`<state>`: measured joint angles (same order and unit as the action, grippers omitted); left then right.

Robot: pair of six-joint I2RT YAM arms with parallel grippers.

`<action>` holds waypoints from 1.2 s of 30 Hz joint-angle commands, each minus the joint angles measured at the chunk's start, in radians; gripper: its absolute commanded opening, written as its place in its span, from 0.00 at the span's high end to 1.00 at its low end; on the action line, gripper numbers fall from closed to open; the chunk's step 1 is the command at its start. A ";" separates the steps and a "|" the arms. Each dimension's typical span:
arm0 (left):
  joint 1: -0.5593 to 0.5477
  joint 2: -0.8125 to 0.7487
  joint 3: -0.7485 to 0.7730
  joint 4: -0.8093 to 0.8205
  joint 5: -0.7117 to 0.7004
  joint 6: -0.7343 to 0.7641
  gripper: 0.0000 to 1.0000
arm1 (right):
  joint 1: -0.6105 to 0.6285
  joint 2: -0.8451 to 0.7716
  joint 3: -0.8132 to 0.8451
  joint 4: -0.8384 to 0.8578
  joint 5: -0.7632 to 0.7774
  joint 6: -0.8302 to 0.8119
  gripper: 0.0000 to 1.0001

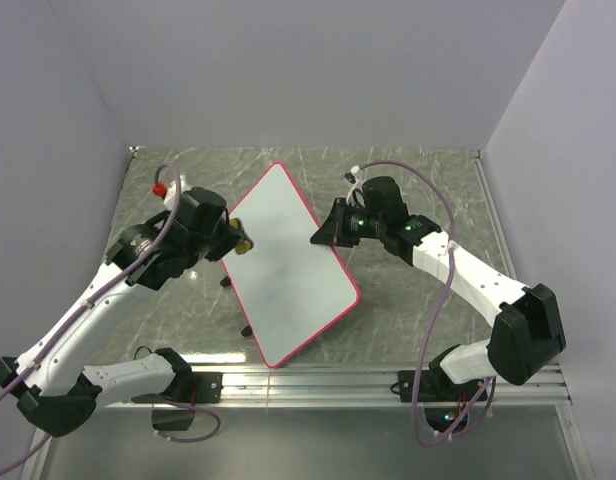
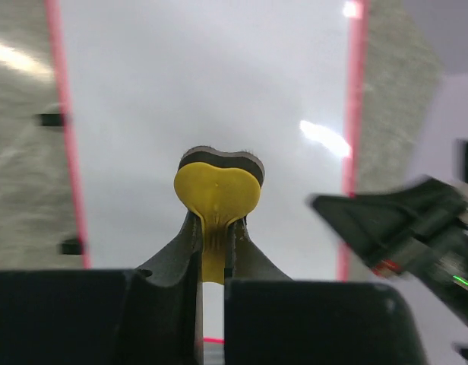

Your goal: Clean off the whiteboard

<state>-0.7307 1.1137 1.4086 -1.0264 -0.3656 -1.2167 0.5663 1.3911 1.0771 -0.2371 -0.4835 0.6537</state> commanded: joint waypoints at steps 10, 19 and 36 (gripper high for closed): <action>0.253 -0.152 -0.362 -0.002 0.010 0.155 1.00 | 0.023 -0.075 0.049 -0.088 0.002 -0.039 0.00; 0.470 -0.028 -0.457 0.101 0.062 0.310 0.93 | 0.014 -0.277 0.090 -0.278 0.173 -0.107 0.00; 0.682 0.247 -0.557 0.336 0.189 0.471 0.19 | -0.008 -0.526 -0.017 -0.456 0.367 -0.206 0.00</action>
<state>-0.0536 1.3396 0.8616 -0.7387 -0.2153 -0.7670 0.5632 0.8948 1.0752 -0.6731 -0.1665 0.4797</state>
